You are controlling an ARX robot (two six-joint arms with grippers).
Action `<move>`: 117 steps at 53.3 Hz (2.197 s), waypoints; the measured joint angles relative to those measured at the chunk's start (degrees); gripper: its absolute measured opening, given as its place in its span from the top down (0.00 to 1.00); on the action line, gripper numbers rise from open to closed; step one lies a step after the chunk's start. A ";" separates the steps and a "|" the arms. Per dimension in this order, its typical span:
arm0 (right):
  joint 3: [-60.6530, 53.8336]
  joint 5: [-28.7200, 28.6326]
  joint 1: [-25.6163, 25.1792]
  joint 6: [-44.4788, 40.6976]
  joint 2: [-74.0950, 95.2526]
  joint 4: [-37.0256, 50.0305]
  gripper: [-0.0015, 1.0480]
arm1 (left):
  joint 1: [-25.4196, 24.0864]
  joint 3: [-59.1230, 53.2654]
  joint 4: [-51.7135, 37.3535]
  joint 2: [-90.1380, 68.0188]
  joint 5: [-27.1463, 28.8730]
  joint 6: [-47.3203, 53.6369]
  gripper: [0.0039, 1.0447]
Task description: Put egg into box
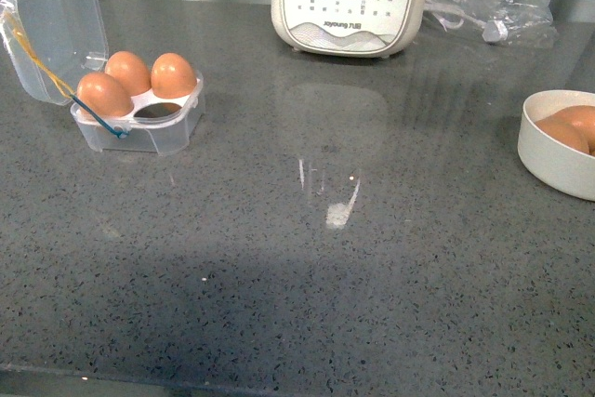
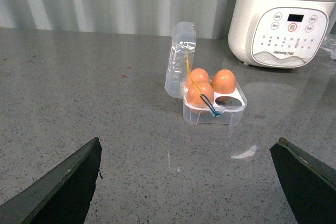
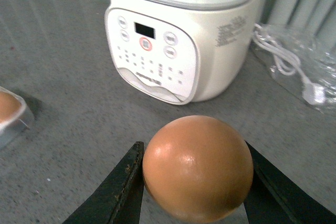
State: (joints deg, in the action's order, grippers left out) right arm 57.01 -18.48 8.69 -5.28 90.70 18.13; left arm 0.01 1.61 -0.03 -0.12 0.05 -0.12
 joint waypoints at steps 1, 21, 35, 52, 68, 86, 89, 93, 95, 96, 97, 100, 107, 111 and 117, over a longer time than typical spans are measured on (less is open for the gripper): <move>0.98 -0.42 0.68 0.31 0.85 -0.09 0.58 | 0.00 0.00 0.00 0.00 0.00 0.00 0.06; 9.07 -11.56 11.78 -2.91 8.61 -6.34 0.58 | 0.00 0.00 0.00 0.00 0.00 0.00 0.06; 11.61 -16.33 13.00 -7.04 10.32 -8.44 0.58 | 0.00 0.00 0.00 0.00 0.00 0.00 0.06; 17.29 -15.69 15.43 -7.54 17.49 -8.81 0.58 | 0.00 0.00 0.00 0.00 0.00 0.00 0.06; 24.22 -14.91 18.97 -7.02 25.29 -9.16 0.58 | 0.00 0.00 0.00 0.00 0.00 0.00 0.06; 28.61 -14.80 21.94 -6.56 30.10 -9.79 0.58 | 0.00 0.00 0.00 0.00 0.00 0.00 0.06; 28.74 -14.84 22.10 -6.54 30.51 -9.79 0.58 | 0.00 0.00 0.00 0.00 0.00 0.00 0.06; 28.74 -15.04 22.29 -6.45 30.75 -9.79 0.58 | 0.00 0.00 0.00 0.00 0.00 0.00 0.06; 28.74 -15.08 22.43 -6.45 30.77 -9.84 0.58 | 0.00 0.00 0.00 0.00 0.00 0.00 0.06; 28.74 -15.12 22.45 -6.45 30.77 -9.86 0.58 | 0.00 0.00 0.00 0.00 0.00 0.00 0.06; 28.74 -15.17 22.47 -6.51 30.77 -9.92 0.58 | 0.00 0.00 0.00 0.00 0.00 0.00 0.06; 28.74 -15.17 22.60 -6.60 30.77 -10.25 0.58 | 0.00 0.00 0.00 0.00 0.00 0.00 0.06; 28.74 -15.23 23.04 -6.64 30.82 -10.84 0.58 | 0.00 0.00 0.00 0.00 0.00 0.00 0.06; 28.74 -14.93 23.26 -7.02 30.82 -11.32 0.58 | 0.00 0.00 0.00 0.00 0.00 0.00 0.06; 28.76 -14.51 23.37 -7.26 30.84 -12.44 0.58 | 0.00 0.00 0.00 0.00 0.00 0.00 0.06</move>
State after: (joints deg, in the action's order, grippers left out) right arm 85.78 -32.99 32.05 -12.53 121.54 5.69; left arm 0.01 1.61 -0.03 -0.12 0.05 -0.12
